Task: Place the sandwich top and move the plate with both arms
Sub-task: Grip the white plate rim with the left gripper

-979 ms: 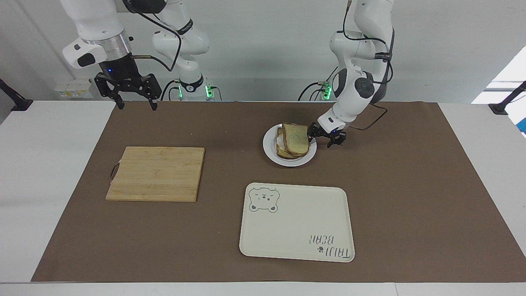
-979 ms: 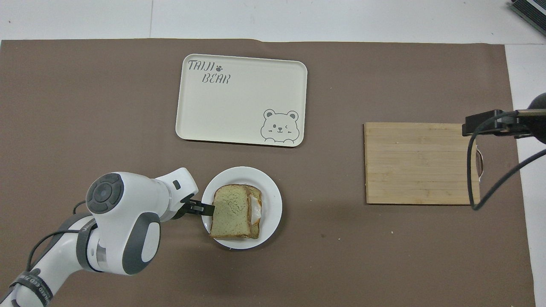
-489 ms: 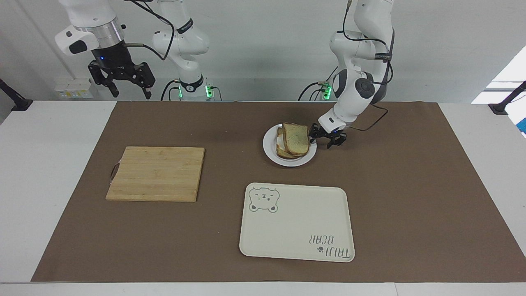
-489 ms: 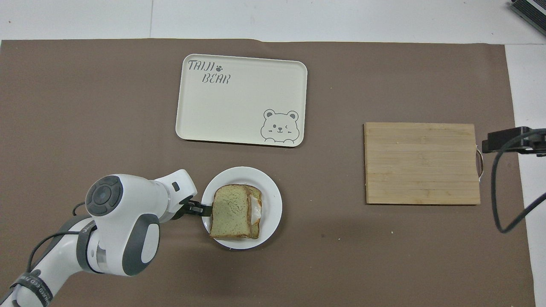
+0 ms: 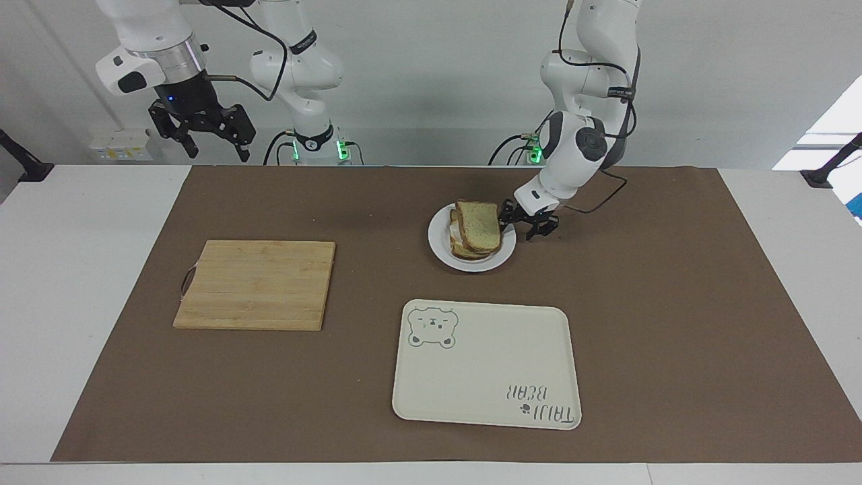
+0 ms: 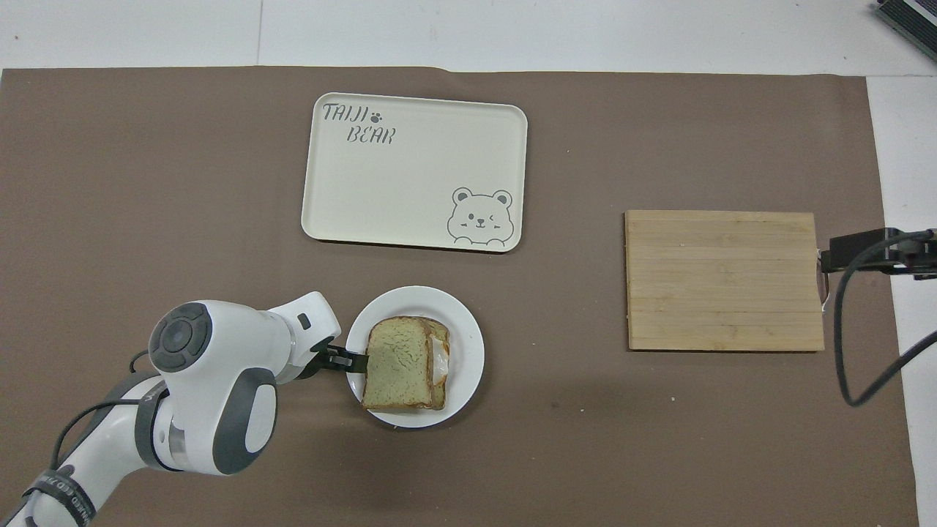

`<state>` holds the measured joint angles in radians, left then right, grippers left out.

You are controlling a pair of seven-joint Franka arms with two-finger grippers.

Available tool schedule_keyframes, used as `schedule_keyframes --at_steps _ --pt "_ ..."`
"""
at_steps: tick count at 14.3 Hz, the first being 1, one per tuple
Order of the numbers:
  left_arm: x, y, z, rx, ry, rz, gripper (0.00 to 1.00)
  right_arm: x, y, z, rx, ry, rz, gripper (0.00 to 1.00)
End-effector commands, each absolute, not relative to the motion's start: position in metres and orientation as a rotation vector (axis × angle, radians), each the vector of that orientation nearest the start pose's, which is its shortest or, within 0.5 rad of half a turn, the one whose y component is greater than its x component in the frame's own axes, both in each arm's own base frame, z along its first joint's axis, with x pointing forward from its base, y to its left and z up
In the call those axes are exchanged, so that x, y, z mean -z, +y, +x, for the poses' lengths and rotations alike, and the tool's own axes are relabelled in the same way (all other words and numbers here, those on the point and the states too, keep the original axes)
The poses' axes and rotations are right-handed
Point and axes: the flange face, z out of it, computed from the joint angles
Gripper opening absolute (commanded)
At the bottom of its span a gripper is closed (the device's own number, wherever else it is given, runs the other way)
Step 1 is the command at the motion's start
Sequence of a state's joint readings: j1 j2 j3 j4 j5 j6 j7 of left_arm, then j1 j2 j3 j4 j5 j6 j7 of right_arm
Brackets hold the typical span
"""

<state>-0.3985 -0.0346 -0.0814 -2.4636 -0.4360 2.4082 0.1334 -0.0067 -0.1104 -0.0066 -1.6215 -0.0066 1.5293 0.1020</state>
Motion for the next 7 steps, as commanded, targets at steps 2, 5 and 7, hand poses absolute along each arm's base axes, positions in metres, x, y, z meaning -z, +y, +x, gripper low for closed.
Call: schedule_keyframes --at_steps 2,5,7 --pt "-0.3021 -0.2312 0.4052 -0.096 0.482 -3.412 0.71 -0.658 -0.0103 0.5104 0.04 0.204 -3.149 1.0" --pt "-0.2982 -0.2314 0.405 -0.117 0.466 -3.424 0.64 -0.658 -0.0082 0.511 0.039 0.194 -3.145 1.0" --pt "-0.2975 -0.226 0.4087 -0.114 0.44 -3.429 0.67 -0.6579 -0.0082 0.511 0.039 0.194 -3.145 1.0"
